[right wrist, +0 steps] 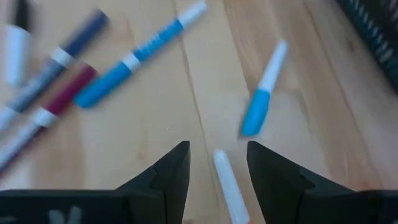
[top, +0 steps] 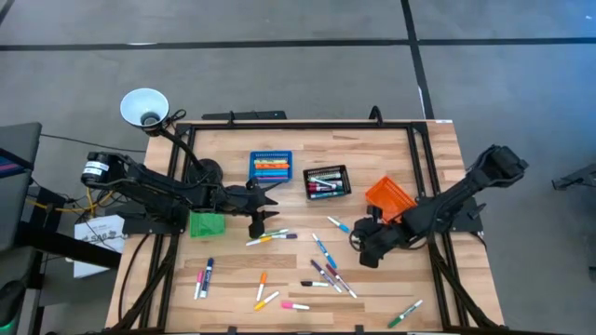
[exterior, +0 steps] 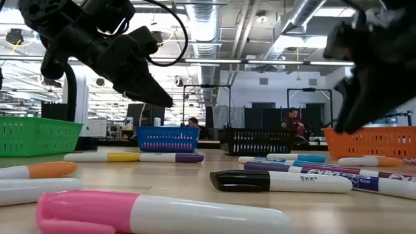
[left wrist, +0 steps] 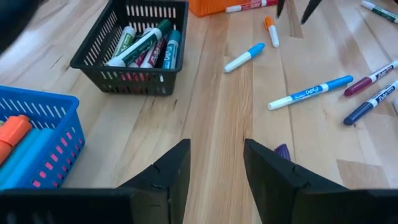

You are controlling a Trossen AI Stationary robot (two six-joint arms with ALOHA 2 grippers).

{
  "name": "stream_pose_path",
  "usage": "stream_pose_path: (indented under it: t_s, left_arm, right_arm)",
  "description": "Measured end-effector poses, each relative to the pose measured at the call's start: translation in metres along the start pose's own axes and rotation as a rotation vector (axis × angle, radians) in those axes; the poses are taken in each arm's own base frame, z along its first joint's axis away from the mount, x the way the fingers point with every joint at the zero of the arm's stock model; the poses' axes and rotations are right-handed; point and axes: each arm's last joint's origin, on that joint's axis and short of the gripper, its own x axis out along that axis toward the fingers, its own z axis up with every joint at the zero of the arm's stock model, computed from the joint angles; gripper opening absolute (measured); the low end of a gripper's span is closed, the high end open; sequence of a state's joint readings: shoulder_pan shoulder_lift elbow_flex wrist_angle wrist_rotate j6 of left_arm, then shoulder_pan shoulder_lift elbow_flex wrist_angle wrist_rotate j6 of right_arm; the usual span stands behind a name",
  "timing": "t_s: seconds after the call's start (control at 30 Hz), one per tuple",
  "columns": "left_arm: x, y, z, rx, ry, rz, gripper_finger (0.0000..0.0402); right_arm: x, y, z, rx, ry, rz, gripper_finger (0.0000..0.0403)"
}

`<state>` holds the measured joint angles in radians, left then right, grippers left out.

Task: Pick & Place Markers
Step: Put the right orange highlighter pen into the green basket

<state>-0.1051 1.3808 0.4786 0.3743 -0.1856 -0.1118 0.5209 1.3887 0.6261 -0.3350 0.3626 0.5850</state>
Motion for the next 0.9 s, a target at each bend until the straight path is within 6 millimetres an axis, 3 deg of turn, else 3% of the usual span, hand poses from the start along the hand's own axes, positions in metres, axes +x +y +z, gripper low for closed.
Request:
stream_pose_path:
  t_s: [0.4, 0.7, 0.9]
  left_arm:
    - [0.000, 0.000, 0.001, 0.000, -0.009, -0.001, 0.0144]
    - [0.000, 0.000, 0.001, 0.000, -0.010, -0.001, 0.0144]
    - [0.000, 0.000, 0.001, -0.001, -0.013, -0.001, 0.0144]
  right_arm:
    - [0.038, 0.003, -0.021, -0.055, 0.156, -0.096, 0.0141]
    - [0.033, 0.003, -0.018, -0.028, 0.132, -0.057, 0.0019]
    - [0.028, 0.002, -0.004, 0.011, -0.011, -0.076, 0.0050]
